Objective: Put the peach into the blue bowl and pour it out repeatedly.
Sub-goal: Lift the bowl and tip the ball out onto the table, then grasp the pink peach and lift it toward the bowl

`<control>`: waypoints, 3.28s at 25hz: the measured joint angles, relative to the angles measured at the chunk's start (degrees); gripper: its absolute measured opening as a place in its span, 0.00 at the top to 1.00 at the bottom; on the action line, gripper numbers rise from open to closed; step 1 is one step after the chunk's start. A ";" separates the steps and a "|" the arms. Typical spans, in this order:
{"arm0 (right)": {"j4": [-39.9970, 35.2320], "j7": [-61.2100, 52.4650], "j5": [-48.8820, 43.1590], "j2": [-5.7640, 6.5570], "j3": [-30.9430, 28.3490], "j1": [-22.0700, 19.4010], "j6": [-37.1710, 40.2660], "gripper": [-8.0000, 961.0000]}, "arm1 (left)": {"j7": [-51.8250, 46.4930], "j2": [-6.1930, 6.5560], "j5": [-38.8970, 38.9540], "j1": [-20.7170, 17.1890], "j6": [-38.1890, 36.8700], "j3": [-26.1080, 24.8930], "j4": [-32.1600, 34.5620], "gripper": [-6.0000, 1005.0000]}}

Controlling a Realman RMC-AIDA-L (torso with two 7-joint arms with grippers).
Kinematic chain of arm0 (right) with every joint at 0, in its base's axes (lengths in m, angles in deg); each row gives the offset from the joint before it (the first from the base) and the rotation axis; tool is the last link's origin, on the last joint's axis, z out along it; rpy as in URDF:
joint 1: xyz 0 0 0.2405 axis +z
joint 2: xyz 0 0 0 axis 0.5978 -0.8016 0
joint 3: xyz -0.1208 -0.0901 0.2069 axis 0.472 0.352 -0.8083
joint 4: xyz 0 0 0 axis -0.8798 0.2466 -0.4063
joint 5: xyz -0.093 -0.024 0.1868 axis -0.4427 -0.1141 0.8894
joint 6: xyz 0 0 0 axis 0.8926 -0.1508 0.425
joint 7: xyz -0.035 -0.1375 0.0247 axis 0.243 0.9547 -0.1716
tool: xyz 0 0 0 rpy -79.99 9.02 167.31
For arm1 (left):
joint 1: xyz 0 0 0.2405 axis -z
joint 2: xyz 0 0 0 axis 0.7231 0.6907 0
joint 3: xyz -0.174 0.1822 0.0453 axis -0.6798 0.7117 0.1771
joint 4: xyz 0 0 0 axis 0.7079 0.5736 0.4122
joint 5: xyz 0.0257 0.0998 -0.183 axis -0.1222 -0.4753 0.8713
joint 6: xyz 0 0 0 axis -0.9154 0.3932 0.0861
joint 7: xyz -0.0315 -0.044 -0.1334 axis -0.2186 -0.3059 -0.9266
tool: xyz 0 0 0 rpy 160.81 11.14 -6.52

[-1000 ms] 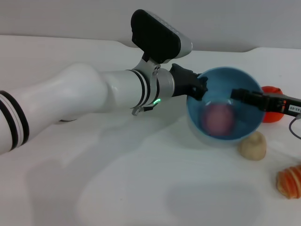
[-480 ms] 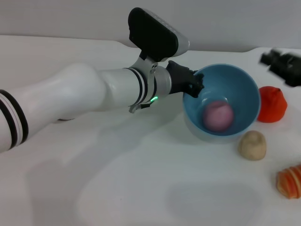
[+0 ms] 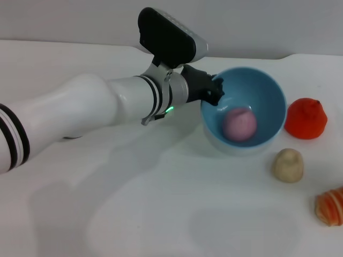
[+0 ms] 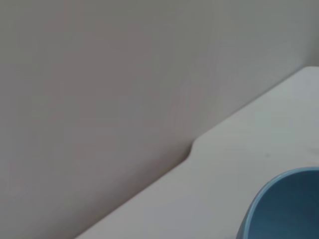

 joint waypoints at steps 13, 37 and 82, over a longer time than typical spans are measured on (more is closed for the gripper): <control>18.52 13.81 3.21 -0.28 -17.08 -2.99 -0.49 0.48 | 15.10 -0.26 -0.08 0.84 7.86 4.33 8.58 1.00; 28.29 23.62 13.62 -0.54 -23.17 -1.85 0.12 0.24 | 37.53 -0.25 -29.74 -9.08 42.30 25.24 8.90 1.00; -22.08 -80.71 -54.02 0.18 -3.05 7.91 24.00 0.24 | -13.74 0.22 -12.32 -2.86 4.33 -1.43 5.45 0.99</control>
